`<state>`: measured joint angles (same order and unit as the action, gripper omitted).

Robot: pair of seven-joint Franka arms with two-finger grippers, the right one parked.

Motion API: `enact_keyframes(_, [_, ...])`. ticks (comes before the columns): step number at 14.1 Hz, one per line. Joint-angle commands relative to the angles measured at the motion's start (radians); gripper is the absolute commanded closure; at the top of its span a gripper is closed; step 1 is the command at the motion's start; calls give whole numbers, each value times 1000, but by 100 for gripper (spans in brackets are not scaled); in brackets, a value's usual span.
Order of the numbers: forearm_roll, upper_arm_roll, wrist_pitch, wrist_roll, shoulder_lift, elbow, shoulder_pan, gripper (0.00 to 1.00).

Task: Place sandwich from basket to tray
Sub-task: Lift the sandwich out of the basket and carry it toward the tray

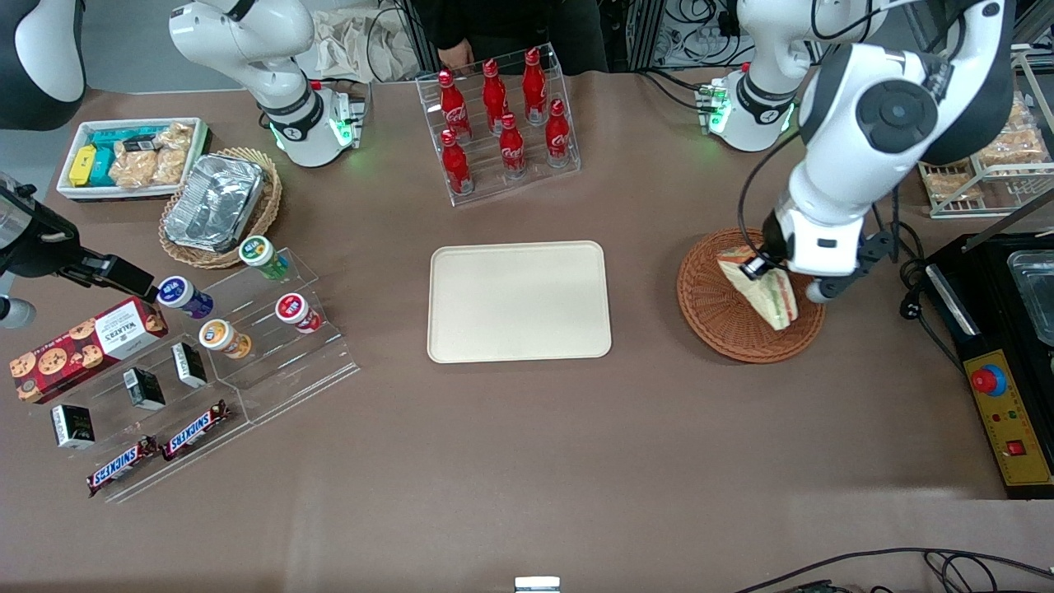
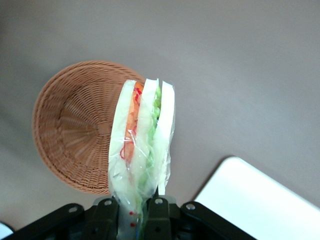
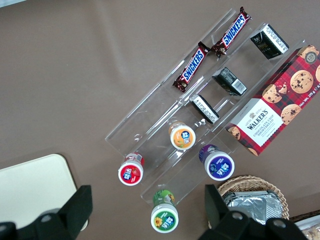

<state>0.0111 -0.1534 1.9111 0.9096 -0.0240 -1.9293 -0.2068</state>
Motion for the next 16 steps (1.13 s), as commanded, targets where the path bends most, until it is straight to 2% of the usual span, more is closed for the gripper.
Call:
enact_keyframes(1, [6,-73,-27,-99,22,38,-3,100])
enact_keyframes(7, [13,-233,65,-146,110,27,-5,100])
enact_keyframes(10, [128,-307,129,-146,186,18,-6,100])
enact_keyframes(13, [211,-340,228,-146,262,-16,-25,100])
enact_keyframes(16, [253,-331,360,-120,305,-89,-77,100])
